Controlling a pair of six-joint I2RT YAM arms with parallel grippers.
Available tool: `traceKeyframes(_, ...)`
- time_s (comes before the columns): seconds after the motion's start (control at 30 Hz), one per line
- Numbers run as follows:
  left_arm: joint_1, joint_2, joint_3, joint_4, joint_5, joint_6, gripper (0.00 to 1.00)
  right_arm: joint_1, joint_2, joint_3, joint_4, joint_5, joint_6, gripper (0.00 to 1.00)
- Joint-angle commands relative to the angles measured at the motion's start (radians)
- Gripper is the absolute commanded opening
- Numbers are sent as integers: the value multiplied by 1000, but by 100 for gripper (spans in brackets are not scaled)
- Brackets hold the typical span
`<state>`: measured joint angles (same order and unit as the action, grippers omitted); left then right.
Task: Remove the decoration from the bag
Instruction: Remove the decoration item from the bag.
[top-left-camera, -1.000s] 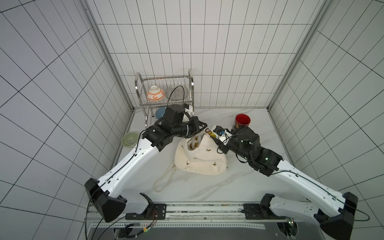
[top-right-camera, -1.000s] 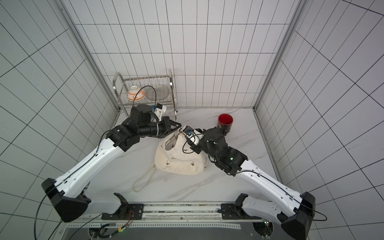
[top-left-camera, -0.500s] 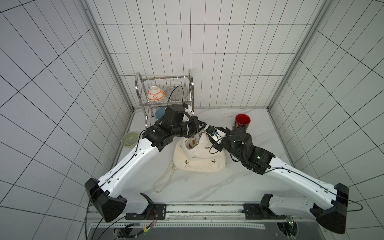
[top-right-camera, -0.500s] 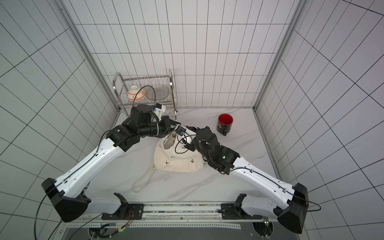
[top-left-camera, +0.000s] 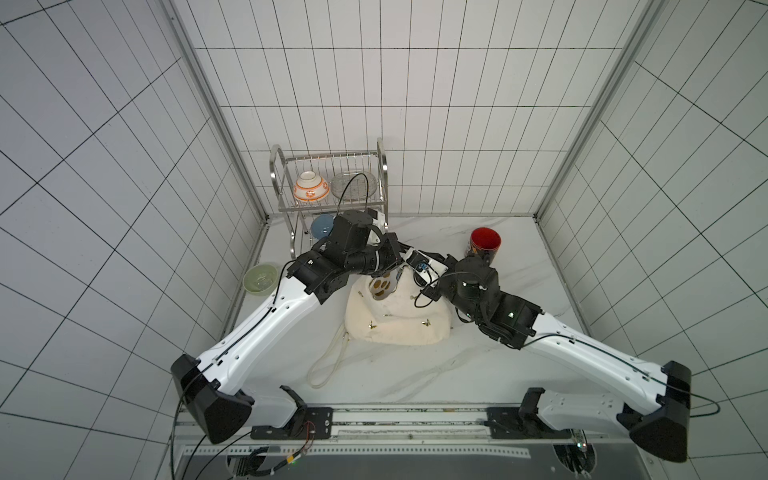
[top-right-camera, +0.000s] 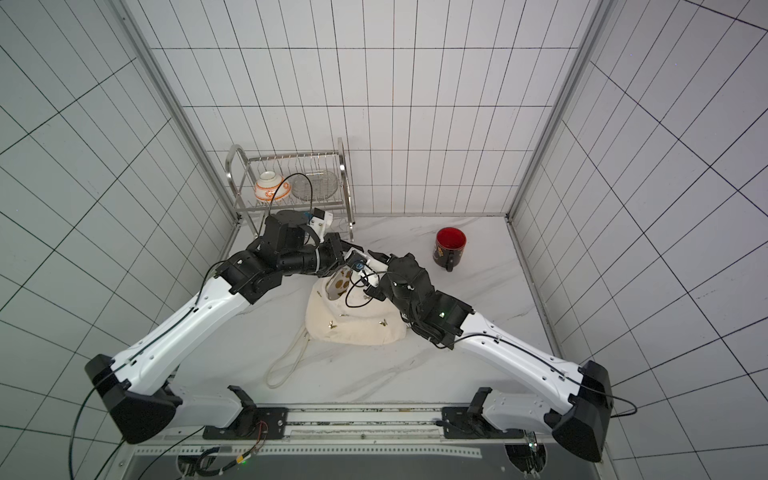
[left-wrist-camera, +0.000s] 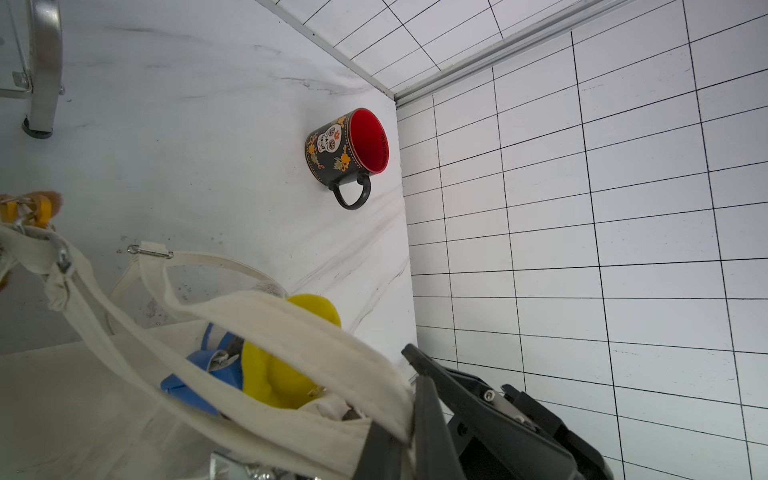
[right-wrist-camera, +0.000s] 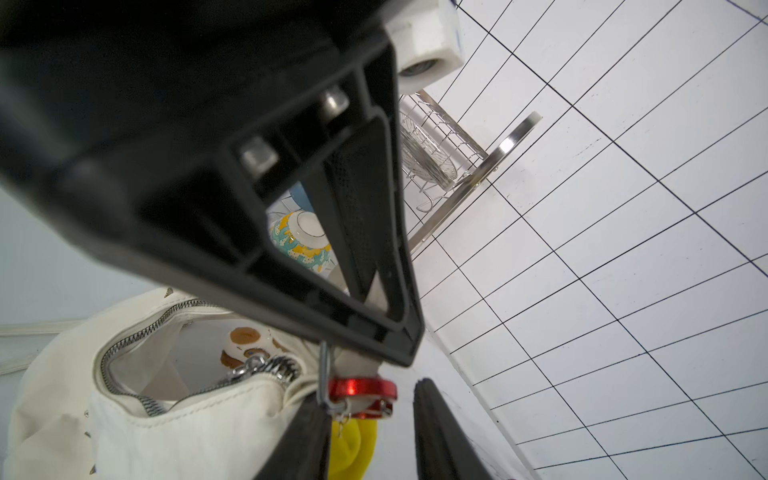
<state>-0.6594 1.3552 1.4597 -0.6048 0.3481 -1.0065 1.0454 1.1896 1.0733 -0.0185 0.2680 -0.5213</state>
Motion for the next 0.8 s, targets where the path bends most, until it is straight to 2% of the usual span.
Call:
traceKeyframes(0.0, -14, -9, -2, 46, 20, -3, 0, 19, -4, -5, 80, -5, -24, 33)
traceKeyframes(0.4, 0, -14, -2, 48, 27, -14, 0, 24, -28, -35, 97, -6, -28, 14)
traceKeyframes(0.77, 9, -16, 6, 34, 31, -13, 0, 23, -43, -39, 87, -21, -42, 4)
